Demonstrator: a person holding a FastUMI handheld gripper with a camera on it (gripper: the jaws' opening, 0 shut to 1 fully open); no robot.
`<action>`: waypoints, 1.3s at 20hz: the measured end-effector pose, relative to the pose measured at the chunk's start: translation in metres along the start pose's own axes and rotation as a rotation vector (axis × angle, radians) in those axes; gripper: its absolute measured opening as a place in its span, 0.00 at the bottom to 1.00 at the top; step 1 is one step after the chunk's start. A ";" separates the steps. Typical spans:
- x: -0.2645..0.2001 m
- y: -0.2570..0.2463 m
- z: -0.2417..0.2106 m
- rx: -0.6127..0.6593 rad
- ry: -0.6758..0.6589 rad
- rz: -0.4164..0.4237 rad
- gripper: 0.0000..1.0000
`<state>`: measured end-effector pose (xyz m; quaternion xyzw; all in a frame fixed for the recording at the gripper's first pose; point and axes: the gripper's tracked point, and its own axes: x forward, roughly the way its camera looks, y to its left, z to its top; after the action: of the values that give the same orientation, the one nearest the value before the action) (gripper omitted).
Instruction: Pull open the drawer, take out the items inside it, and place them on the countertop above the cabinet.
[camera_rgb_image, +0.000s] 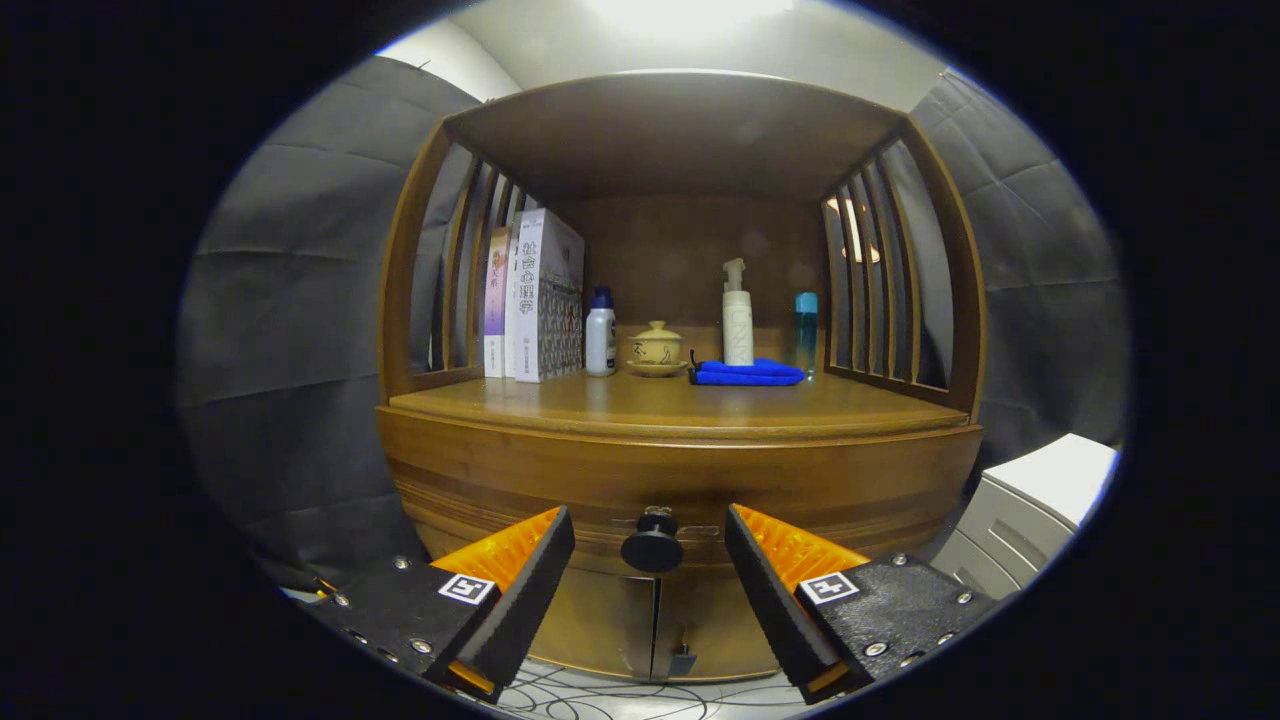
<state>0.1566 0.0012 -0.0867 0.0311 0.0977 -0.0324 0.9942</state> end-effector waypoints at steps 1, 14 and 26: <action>0.007 -0.001 -0.003 0.002 0.007 -0.001 0.95; 0.044 0.002 -0.040 -0.002 0.100 0.002 0.50; 0.041 0.002 -0.040 -0.040 0.128 -0.010 0.38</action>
<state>0.1895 0.0036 -0.1337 0.0127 0.1617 -0.0333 0.9862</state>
